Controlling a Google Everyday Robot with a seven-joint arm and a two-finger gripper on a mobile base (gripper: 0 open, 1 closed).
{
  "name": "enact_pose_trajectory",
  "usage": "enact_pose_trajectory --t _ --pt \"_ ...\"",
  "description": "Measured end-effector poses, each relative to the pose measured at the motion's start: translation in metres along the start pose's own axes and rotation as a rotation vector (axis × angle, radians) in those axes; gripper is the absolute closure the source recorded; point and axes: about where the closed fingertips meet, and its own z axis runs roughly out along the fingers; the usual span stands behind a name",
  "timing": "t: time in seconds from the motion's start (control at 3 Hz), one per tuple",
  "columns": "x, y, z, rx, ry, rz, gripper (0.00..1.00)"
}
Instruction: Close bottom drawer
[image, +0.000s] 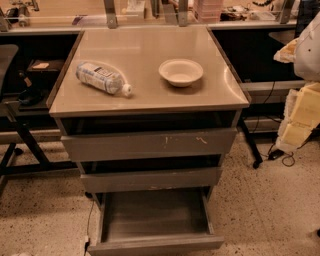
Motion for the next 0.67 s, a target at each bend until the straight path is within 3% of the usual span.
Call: enact_pose_trajectory --t 0.33,0.67 --pt "0.0 0.0 0.0 0.0 0.0 0.0 0.0" --pt "0.0 0.0 0.0 0.0 0.0 0.0 0.18"
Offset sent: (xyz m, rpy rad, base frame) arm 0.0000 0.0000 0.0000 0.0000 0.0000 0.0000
